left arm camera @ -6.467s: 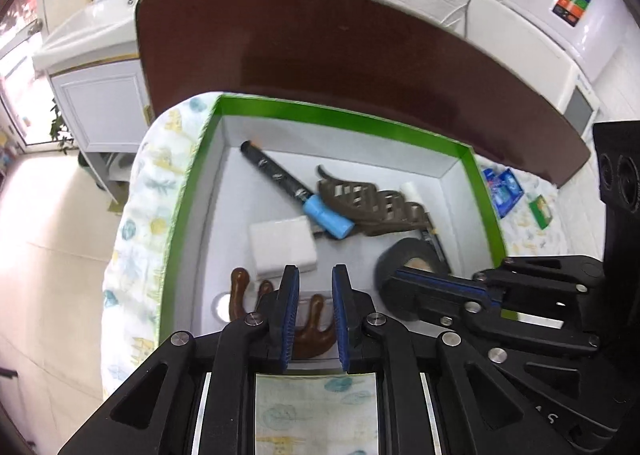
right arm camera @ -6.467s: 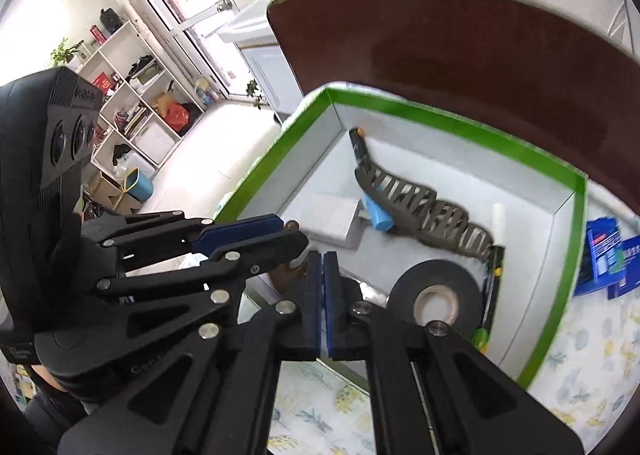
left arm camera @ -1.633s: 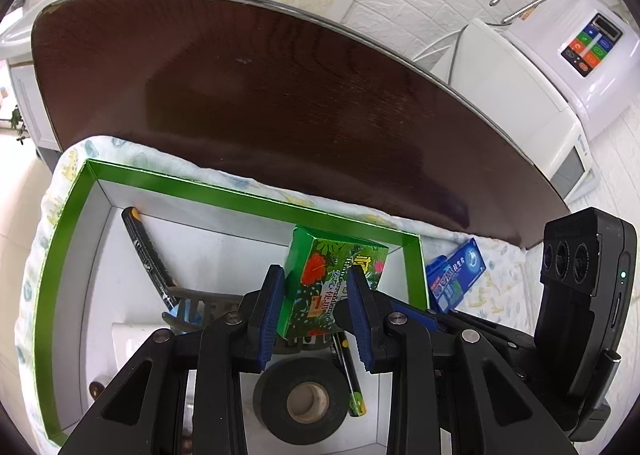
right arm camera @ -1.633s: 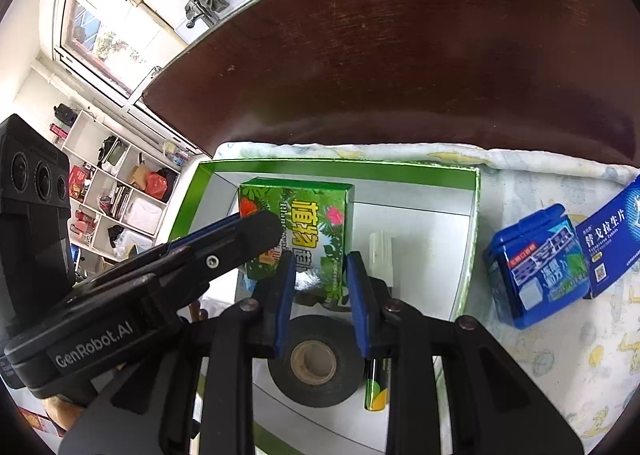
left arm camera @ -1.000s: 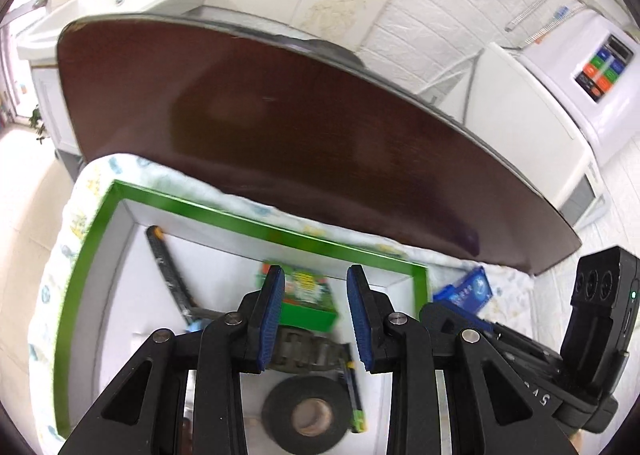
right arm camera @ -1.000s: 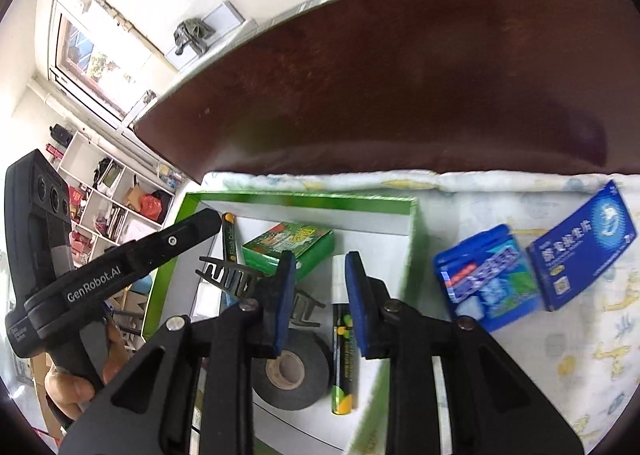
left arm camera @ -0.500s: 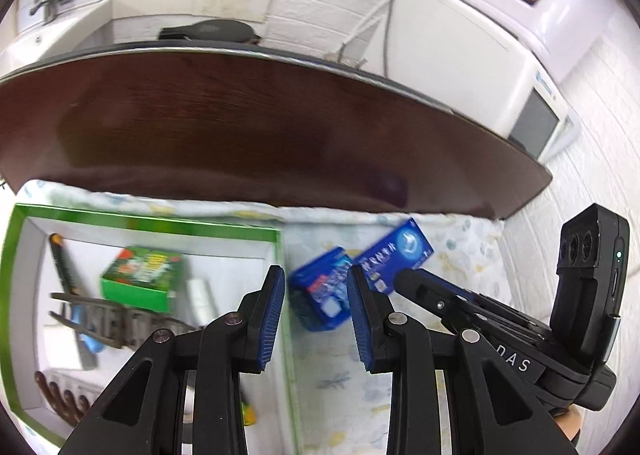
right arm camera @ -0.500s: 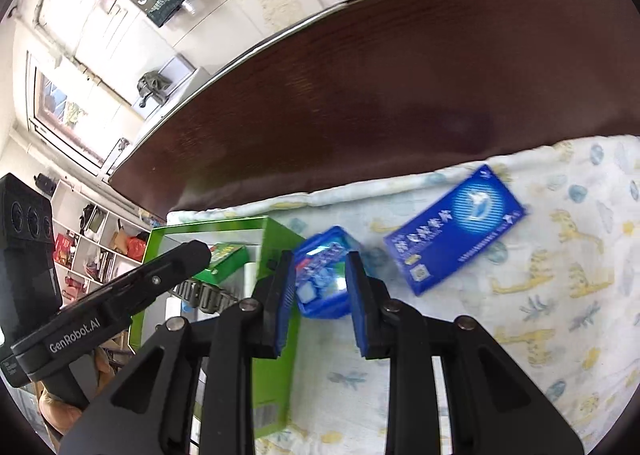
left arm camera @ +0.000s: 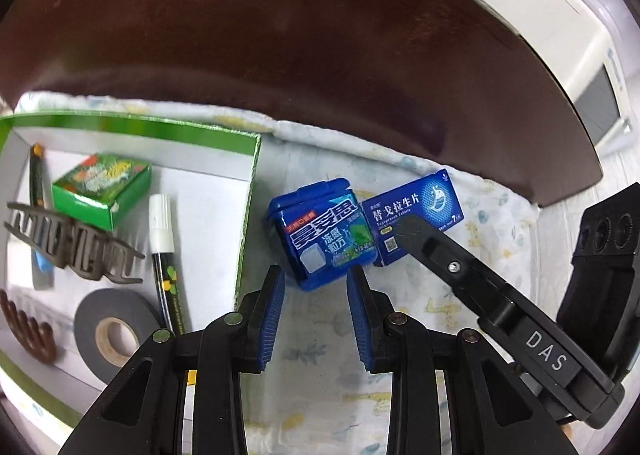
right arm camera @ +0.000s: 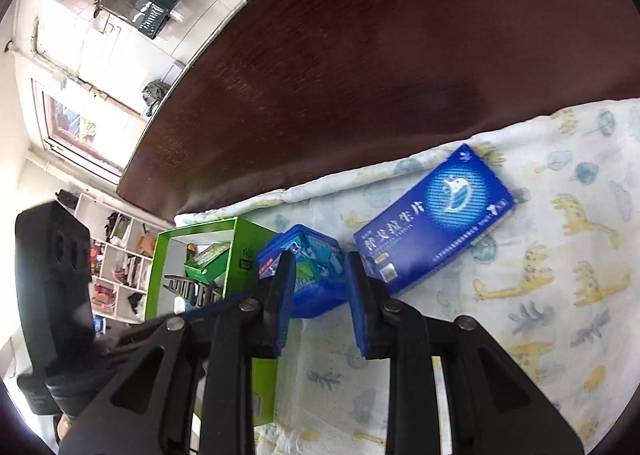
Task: Organize rigid objects
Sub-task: 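Move the right tool to the blue square mint tin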
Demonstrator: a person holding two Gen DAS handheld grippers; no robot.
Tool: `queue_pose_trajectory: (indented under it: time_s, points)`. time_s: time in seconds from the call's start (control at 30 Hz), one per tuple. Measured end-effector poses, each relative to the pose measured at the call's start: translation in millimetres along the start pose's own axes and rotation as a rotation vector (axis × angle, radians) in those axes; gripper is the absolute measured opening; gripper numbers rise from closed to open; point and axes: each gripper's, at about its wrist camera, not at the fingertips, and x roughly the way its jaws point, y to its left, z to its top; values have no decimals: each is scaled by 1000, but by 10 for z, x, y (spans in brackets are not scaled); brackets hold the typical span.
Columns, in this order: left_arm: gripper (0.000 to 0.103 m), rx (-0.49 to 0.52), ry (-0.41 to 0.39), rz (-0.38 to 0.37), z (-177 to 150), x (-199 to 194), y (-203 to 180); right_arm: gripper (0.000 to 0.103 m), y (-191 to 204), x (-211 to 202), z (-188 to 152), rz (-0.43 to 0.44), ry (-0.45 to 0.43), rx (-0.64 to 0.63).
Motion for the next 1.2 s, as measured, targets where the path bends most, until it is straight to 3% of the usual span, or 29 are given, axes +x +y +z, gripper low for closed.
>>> queue_pose_trajectory:
  time_s: [0.13,0.5,0.87,1.07,1.2]
  points:
    - [31,-58,-2,-10,27,54,79,26,-49,148,56,41,41,19]
    - [31,-71,-28,-56,85,72,141,28,-285,322,-17,168,137,111]
    - [28,88,-36,-85,-103,-138,-128,24,-161,-124,-265,130,84,95]
    - [28,137,37,-174,-482,-122,-199,23,-169,-447,-609,79,68,82]
    - [28,191,38,-200,-683,-143,-284,23,-197,-633,-846,48,42,66]
